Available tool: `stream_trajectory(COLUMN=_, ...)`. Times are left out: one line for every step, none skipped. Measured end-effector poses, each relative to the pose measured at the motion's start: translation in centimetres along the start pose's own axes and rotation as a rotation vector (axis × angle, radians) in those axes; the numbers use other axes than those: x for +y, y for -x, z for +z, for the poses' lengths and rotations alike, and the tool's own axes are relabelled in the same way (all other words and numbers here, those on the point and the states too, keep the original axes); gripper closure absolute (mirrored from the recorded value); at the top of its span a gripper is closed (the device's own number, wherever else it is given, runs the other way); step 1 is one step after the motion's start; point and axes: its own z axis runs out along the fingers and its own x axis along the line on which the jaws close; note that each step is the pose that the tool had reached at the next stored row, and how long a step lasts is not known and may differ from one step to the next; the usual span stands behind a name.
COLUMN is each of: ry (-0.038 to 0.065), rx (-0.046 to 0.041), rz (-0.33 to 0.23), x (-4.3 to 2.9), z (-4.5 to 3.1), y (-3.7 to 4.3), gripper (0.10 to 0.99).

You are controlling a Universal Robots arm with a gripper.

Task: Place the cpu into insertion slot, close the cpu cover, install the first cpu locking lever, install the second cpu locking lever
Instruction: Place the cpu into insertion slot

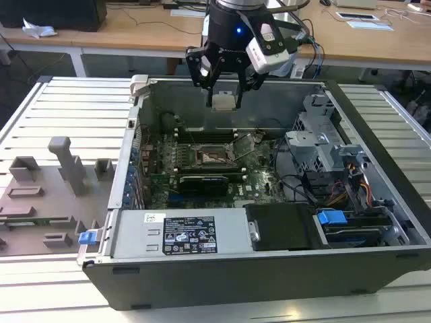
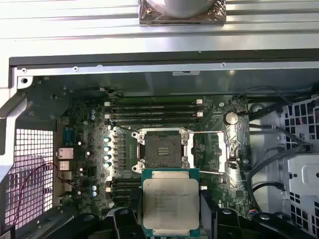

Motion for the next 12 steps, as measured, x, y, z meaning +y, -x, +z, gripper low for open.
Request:
stream_trajectory(ry=0.000, rx=-0.0001, rz=0.000, x=-0.02, z=0.20, y=0.01, gripper=0.545)
stream_trajectory(ry=0.000, rx=-0.0001, rz=0.000, x=-0.03, z=0.34, y=0.01, gripper=0.545)
stream_trajectory(ry=0.000, rx=0.0000, rz=0.000, x=-0.05, z=0.51, y=0.01, gripper=0.545)
stream_trajectory(ry=0.000, rx=0.0000, rz=0.000, x=-0.06, z=0.67, y=0.01, gripper=0.545)
stream_trajectory(ry=0.000, rx=0.0000, rz=0.000, x=-0.07, z=0.77, y=0.02, gripper=0.545)
stream_trajectory(ry=0.000, rx=-0.0001, rz=0.000, x=-0.08, z=0.85, y=0.02, gripper=0.545)
stream_trajectory(ry=0.000, rx=0.0000, rz=0.000, x=-0.08, z=0.93, y=0.02, gripper=0.545)
stream_trajectory(ry=-0.001, rx=0.0000, rz=0.000, x=-0.09, z=0.98, y=0.02, gripper=0.545)
stream_trajectory(ry=0.000, rx=0.0000, rz=0.000, x=-0.09, z=1.04, y=0.02, gripper=0.545)
stream_trajectory(ry=0.000, rx=0.0000, rz=0.000, x=-0.10, z=1.10, y=0.02, gripper=0.545)
stream_trajectory(ry=0.000, rx=0.0000, rz=0.000, x=-0.11, z=1.18, y=0.02, gripper=0.545)
stream_trajectory(ry=0.000, rx=-0.0001, rz=0.000, x=-0.11, z=1.26, y=0.03, gripper=0.545)
